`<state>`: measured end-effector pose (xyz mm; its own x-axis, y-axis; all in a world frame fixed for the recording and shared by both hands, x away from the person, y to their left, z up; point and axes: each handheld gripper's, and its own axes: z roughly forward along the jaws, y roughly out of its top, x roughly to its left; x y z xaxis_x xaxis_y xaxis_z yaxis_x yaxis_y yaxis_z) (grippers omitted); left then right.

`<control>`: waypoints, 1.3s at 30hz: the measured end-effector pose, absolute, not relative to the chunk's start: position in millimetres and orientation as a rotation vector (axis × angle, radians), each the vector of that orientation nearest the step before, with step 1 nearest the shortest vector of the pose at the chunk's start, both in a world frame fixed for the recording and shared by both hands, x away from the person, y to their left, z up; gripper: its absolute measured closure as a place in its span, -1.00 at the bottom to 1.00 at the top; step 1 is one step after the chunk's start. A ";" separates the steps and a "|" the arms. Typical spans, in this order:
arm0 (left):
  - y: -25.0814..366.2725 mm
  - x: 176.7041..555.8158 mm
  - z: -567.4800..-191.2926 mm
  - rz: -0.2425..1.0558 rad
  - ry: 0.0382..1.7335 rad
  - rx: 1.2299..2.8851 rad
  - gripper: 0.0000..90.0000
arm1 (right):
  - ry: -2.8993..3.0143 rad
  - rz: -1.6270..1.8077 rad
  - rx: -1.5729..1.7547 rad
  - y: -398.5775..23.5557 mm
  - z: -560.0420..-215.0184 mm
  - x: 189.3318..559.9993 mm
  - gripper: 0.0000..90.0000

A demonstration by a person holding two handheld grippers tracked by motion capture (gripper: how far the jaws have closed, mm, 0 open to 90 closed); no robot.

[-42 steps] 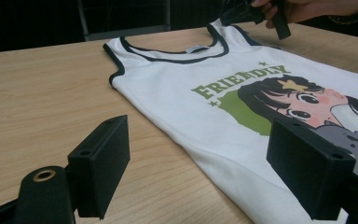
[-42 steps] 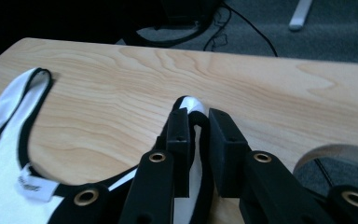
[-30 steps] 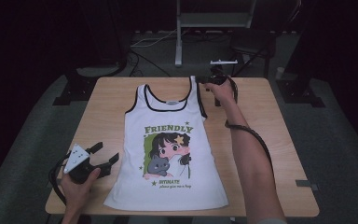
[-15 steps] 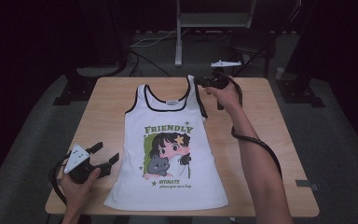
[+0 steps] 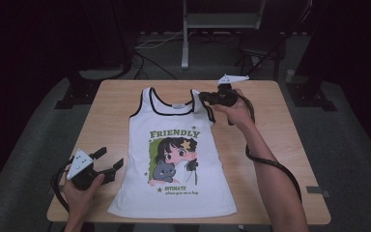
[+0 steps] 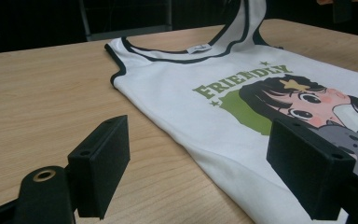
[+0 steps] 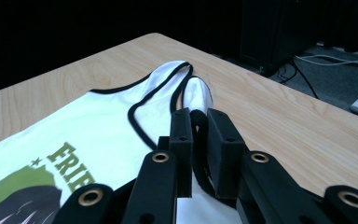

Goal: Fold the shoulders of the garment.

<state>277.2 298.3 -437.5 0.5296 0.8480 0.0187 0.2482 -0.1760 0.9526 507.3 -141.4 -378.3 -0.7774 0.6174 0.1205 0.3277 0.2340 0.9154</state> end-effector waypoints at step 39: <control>296.8 276.5 -437.4 0.717 0.922 1.718 -0.53 | 2.559 1.225 0.619 -116.3 -429.0 438.4 0.72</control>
